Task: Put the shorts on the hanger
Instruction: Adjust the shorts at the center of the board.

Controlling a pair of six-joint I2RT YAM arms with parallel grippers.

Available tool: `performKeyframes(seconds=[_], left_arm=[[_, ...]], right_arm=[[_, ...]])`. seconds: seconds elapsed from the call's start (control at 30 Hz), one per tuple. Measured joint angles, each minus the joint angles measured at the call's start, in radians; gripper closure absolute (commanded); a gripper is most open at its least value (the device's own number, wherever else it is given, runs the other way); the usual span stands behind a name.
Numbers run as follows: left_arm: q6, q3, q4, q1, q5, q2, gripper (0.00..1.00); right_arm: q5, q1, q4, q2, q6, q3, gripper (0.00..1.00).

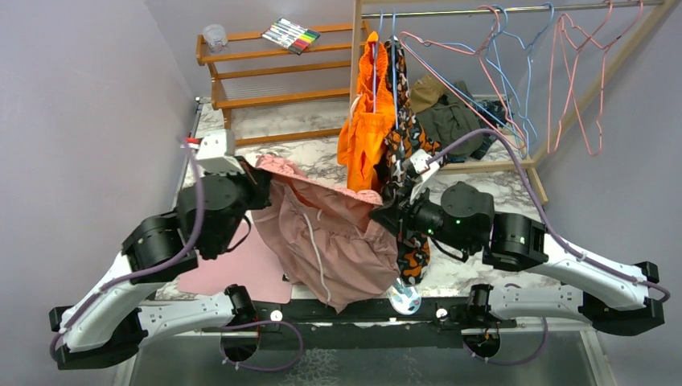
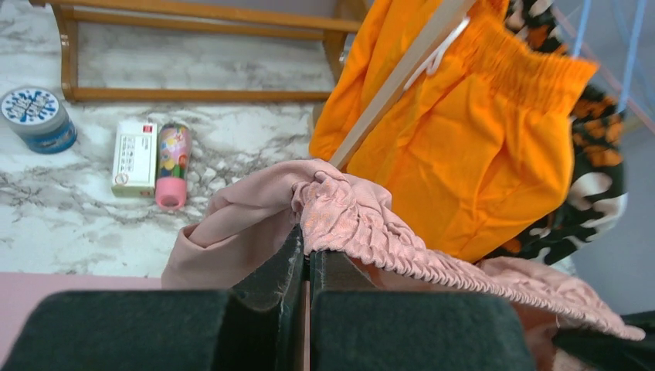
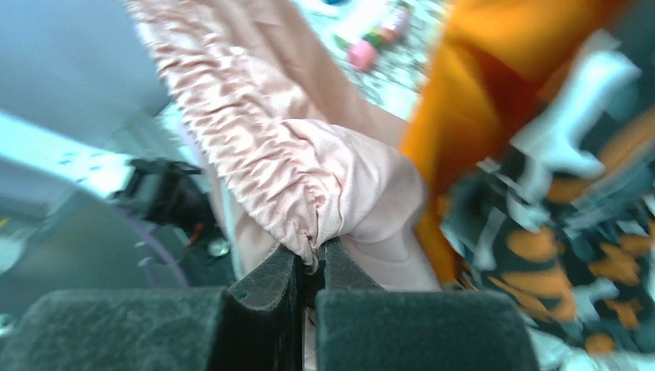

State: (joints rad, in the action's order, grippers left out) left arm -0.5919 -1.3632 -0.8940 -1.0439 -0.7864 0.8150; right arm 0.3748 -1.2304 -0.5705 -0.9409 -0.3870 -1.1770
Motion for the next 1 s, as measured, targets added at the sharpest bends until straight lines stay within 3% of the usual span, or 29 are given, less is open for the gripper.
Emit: performKeyframes(seconds=[0.23,0.47,0.63,0.77,1.0], left_arm=[[0.058,-0.085,0.014,-0.001,-0.032,-0.08,1.0],[0.011,0.097,0.03,-0.001,-0.027,-0.175,1.0],[-0.053,0.262,0.031,-0.001,0.024,-0.159,1.0],[-0.086,0.343,0.051,-0.001,0.064,-0.126,1.0],[-0.13,0.409,0.14,0.0,0.106,-0.039,1.0]], right_arm=[[-0.377,0.0,0.21,-0.077,0.121,-0.058,0.99],[-0.542,0.009,0.29,-0.139,0.151,0.08,0.99],[-0.505,0.027,0.29,-0.101,0.126,0.259,0.98],[-0.381,0.029,0.257,-0.03,0.066,0.341,0.9],[-0.2,0.03,0.148,0.082,-0.038,0.351,0.56]])
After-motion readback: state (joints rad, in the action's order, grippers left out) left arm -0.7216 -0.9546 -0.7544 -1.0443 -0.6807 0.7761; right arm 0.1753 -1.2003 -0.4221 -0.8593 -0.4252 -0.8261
